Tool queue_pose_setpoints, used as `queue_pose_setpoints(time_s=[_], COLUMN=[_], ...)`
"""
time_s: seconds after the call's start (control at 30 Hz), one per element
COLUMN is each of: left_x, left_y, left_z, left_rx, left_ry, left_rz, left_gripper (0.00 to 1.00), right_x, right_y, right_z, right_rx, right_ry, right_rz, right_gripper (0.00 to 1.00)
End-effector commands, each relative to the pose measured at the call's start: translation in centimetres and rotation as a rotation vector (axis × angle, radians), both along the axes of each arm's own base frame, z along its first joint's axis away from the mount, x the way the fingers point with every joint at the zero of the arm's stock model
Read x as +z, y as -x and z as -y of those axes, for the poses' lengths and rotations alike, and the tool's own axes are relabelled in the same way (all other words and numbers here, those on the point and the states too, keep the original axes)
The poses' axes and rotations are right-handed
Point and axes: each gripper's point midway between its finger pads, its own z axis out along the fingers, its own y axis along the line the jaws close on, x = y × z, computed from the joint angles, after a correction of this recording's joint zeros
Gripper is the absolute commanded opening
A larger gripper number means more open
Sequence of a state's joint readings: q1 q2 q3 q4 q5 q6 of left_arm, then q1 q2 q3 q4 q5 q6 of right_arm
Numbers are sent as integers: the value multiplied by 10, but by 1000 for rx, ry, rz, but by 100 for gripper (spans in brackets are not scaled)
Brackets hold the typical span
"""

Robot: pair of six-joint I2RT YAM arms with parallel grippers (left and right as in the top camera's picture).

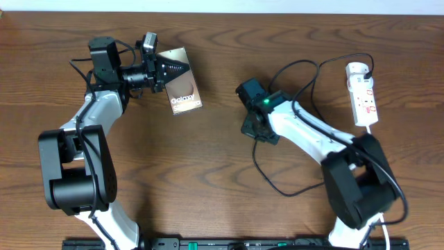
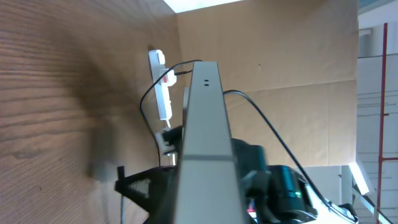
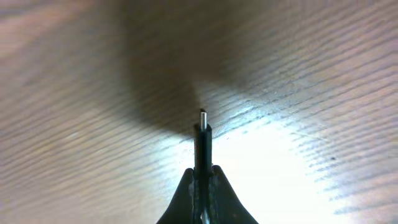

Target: Plug charger to phone and switch on socket

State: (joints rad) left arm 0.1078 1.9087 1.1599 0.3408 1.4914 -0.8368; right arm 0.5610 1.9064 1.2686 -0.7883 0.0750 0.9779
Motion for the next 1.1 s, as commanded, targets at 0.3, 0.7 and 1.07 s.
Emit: queue_pose_setpoints(time_s=[0.3,0.7,1.07], left_x=[15,15,17], left_y=[3,3,2], left_z=[-1,-1,-1], left_rx=[-32,-30,-30], left_ry=[16,24,23], left_rz=[36,-1,11], left_gripper=[7,7,7], right_x=[120,176,185], right_y=[-9,28,53], right_z=[-33,-95,-120], right_rx=[291,689,847], right_ry=[-230,-590,-667], right_rz=[259,323,327], right_gripper=[1,1,1])
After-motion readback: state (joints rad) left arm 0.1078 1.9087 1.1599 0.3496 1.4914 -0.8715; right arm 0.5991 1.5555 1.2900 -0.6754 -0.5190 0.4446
